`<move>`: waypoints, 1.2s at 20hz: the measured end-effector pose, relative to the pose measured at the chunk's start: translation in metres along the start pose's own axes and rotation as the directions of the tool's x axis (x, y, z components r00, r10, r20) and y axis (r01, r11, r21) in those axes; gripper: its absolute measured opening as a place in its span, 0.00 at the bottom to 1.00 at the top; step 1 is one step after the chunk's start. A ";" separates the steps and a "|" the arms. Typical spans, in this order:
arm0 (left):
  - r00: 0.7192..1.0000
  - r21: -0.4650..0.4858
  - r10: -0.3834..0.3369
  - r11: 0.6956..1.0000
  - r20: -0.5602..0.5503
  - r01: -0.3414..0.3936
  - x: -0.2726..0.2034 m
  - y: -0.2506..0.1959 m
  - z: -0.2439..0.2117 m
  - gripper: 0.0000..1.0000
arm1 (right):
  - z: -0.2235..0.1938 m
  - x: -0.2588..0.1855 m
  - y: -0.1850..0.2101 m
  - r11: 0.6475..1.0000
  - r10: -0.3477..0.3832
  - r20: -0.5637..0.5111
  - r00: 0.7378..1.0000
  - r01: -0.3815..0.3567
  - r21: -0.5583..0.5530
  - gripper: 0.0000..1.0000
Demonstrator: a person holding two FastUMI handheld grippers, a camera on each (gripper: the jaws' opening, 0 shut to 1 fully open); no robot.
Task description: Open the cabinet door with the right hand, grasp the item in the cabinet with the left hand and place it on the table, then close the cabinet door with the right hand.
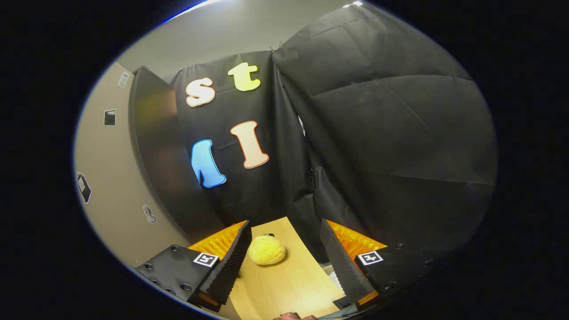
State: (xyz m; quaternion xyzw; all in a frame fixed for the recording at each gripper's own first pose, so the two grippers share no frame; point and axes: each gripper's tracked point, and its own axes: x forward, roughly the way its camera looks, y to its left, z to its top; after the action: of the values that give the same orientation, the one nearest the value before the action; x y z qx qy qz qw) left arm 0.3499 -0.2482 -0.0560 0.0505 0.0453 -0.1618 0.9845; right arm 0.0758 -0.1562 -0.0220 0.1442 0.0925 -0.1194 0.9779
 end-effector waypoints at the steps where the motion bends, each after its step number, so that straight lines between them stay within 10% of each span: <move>1: 1.000 -0.008 0.012 1.000 -0.003 -0.012 -0.002 0.002 -0.001 0.63 | 0.001 0.000 0.000 1.000 0.000 0.001 1.000 0.000 0.002 0.98; 24: 0.998 0.014 -0.046 0.999 0.030 0.046 -0.056 0.021 0.005 0.53 | 0.005 -0.028 0.032 1.000 0.011 0.028 1.000 -0.011 -0.001 0.92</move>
State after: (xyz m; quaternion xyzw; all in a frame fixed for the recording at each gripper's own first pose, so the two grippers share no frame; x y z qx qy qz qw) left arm 0.3038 -0.2114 -0.0432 0.0533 0.0303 -0.1854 0.9808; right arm 0.0586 -0.1225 -0.0026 0.1428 0.0778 -0.1159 0.9799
